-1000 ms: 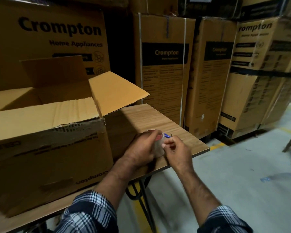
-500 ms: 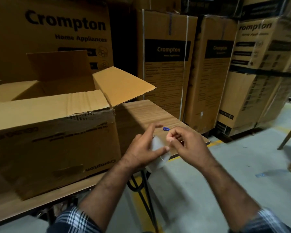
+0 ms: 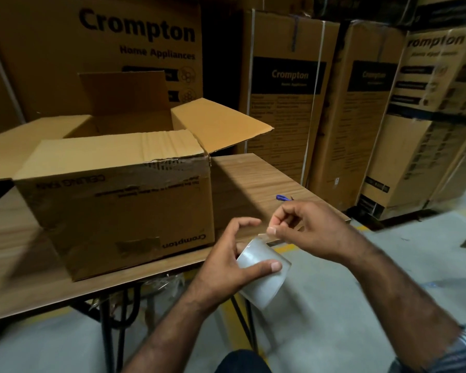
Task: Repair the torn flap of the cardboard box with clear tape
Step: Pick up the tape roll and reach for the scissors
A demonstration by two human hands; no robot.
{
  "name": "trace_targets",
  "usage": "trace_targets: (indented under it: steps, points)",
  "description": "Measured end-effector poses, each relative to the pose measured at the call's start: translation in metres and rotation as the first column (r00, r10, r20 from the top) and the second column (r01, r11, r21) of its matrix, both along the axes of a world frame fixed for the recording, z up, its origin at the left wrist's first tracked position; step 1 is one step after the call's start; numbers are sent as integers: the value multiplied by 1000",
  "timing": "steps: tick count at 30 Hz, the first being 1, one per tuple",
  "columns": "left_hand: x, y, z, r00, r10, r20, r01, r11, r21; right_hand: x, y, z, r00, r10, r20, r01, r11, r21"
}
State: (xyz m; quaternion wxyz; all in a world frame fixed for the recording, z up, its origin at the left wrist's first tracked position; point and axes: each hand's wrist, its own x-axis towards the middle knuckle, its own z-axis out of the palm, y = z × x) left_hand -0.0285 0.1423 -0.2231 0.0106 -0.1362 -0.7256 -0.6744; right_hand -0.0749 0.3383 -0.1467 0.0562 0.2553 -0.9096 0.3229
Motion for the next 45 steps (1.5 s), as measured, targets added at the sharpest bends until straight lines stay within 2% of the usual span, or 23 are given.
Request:
trace_targets:
  steps: [3, 7, 11, 15, 19, 23, 25, 27, 29, 33, 39, 42, 45]
  points:
    - [4, -3, 4, 1000, -5, -8, 5, 1000, 1, 0, -6, 5, 1000, -10, -10, 10, 1000, 26]
    - [1, -7, 13, 999, -17, -31, 15, 999, -50, 0, 0, 15, 998, 24, 66, -22, 999, -35]
    - [-10, -6, 27, 992, 16, -126, -43, 975, -216, -6, 9, 18, 1000, 7, 5, -6, 997, -80]
    - [-32, 4, 50, 964, 37, -264, -167, 855, -490, -15, 19, 4, 994, -88, -72, 73, 979, -189]
    - [-54, 19, 61, 969, -68, -238, -105, 759, -643, -34, 33, -23, 981, -189, -38, 161, 912, -377]
    - [-71, 29, 58, 966, -159, -204, -51, 654, -755, -51, 43, -45, 963, -267, -30, 230, 877, -421]
    - [-82, 37, 59, 969, -125, -212, -111, 547, -830, -58, 46, -55, 955, -294, -30, 249, 856, -453]
    - [-97, 40, 62, 959, -62, -276, -233, 384, -893, -67, 48, -65, 935, -352, -38, 284, 809, -514]
    - [-109, 40, 64, 959, -1, -284, -270, 300, -915, -76, 47, -76, 923, -385, -14, 312, 769, -558]
    - [-123, 46, 60, 971, -46, -234, -218, 223, -950, -90, 52, -91, 909, -415, 30, 347, 716, -606]
    - [-144, 40, 50, 981, 24, -192, -192, 223, -956, -99, 51, -104, 888, -457, -58, 354, 757, -549]
    - [-146, 46, 51, 983, -54, -173, -162, 169, -972, -99, 56, -111, 874, -485, 4, 395, 708, -585]
    - [-143, 47, 51, 976, -140, -167, -155, 96, -983, -95, 63, -118, 874, -486, 17, 406, 710, -576]
